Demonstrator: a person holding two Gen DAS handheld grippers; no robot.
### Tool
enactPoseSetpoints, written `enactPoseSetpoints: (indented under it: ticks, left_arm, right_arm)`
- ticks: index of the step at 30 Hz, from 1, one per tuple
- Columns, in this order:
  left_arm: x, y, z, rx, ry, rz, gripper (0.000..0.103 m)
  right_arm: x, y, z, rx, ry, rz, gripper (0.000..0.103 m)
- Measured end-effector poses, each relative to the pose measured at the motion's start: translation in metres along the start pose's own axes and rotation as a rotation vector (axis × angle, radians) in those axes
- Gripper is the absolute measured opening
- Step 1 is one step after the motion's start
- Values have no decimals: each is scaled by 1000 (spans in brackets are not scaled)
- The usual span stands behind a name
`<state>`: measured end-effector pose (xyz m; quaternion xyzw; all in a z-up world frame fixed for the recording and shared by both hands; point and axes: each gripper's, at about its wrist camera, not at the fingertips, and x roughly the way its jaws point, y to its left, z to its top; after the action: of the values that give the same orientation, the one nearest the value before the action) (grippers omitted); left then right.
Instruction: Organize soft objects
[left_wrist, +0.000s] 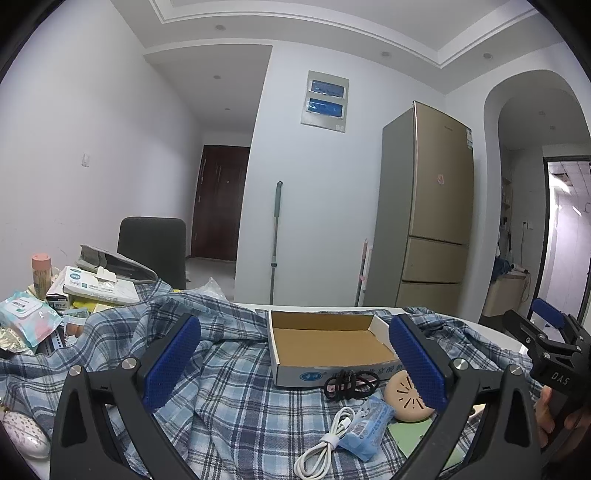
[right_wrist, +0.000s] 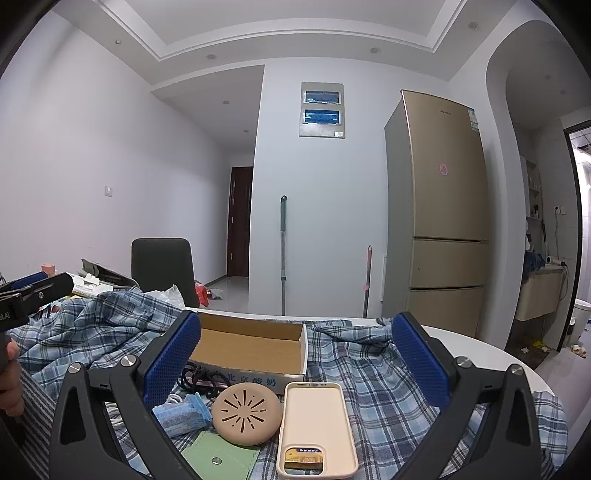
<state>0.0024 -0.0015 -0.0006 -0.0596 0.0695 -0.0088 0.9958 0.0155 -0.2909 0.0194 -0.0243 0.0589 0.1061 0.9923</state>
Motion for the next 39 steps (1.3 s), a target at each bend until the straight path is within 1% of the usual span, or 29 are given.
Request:
enactPoseSetpoints:
  ticks: [4, 9, 12, 14, 16, 18, 22, 26, 29, 32, 35, 38, 39]
  left_arm:
    - [2, -7, -1, 30, 10, 1, 103]
    - [5, -12, -3, 58, 23, 1, 103]
    - [3, -13, -3, 64, 10, -9, 103]
    - [1, -14, -3, 67, 0, -14, 103]
    - [0, -13, -3, 70, -9, 8, 103]
    - [0, -12, -2, 61, -20, 48, 103]
    - [0, -9, -3, 50, -18, 65, 103]
    - [0, -7, -3, 40, -19, 44, 103]
    - [-4, -7, -3, 40, -37, 12, 103]
    - [-7, -7, -2, 37, -52, 0, 103]
    - [-4, -9, -2, 42, -37, -21, 103]
    - [-4, -11, -1, 53, -31, 0, 103]
    - [-3, -14, 3, 70, -12, 24, 103]
  right_arm:
    - [-1, 2, 1, -7, -1, -35, 103]
    - [-8, 3, 1, -13, -36, -25, 103]
    - [-9, 3, 2, -13, -43, 1, 103]
    - [-9, 4, 2, -17, -40, -2, 103]
    - [-9, 6, 2, -21, -41, -3, 103]
    - [-10, 8, 2, -29, -47, -1, 103]
    - [-13, 9, 2, -37, -61, 3, 103]
    - [-13, 9, 2, -34, -62, 3, 103]
    - [-12, 8, 2, -29, -56, 4, 103]
    - [-11, 8, 1, -29, -52, 3, 103]
    - [-11, 8, 1, -30, -51, 2, 103]
    - [-9, 7, 1, -26, -41, -2, 103]
    - [-9, 6, 1, -19, -39, -8, 103]
